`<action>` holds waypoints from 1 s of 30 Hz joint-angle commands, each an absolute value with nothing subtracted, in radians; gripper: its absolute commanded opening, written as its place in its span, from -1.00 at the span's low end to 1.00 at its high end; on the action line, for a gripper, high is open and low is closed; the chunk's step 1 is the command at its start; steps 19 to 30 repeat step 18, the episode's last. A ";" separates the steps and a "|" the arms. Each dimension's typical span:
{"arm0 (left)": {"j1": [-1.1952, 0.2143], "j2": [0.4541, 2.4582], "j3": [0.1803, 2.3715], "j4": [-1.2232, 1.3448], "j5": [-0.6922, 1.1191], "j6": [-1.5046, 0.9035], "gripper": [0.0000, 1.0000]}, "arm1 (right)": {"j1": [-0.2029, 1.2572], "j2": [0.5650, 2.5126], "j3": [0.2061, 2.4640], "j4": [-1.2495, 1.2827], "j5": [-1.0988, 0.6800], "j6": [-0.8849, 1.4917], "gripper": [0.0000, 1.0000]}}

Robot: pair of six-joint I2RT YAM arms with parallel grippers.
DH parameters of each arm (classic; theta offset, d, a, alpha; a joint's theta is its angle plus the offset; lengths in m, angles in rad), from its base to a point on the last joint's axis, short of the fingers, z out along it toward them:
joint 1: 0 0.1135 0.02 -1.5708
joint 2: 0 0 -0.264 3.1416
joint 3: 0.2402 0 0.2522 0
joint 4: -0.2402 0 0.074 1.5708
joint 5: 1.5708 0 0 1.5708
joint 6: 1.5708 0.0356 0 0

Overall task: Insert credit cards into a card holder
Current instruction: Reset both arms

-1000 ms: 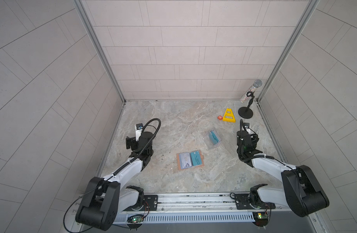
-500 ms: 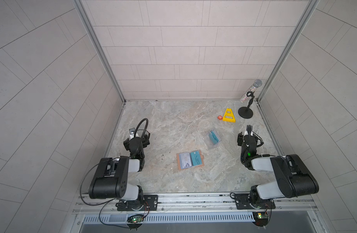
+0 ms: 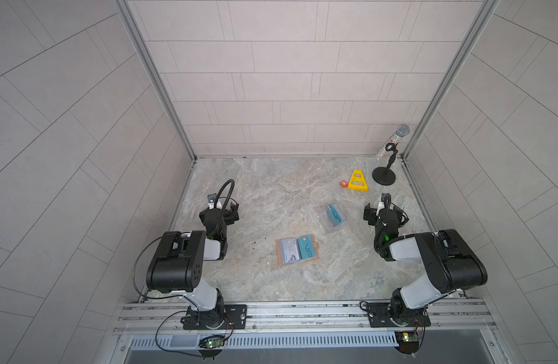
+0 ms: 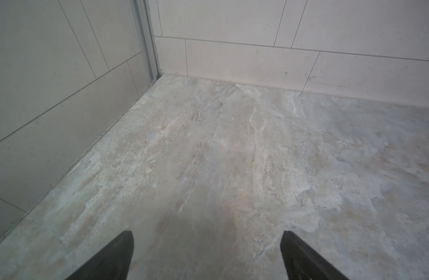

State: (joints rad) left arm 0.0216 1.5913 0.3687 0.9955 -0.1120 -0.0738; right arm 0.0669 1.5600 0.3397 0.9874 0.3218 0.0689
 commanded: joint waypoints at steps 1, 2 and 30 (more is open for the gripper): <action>0.011 1.577 0.374 0.956 -0.103 -0.054 1.00 | 0.064 1.572 0.344 1.011 0.330 0.060 1.00; 0.011 1.580 0.369 0.966 -0.094 -0.053 1.00 | 0.064 1.573 0.340 1.020 0.328 0.057 1.00; 0.011 1.582 0.398 0.918 0.002 -0.011 1.00 | 0.064 1.575 0.337 1.025 0.333 0.058 1.00</action>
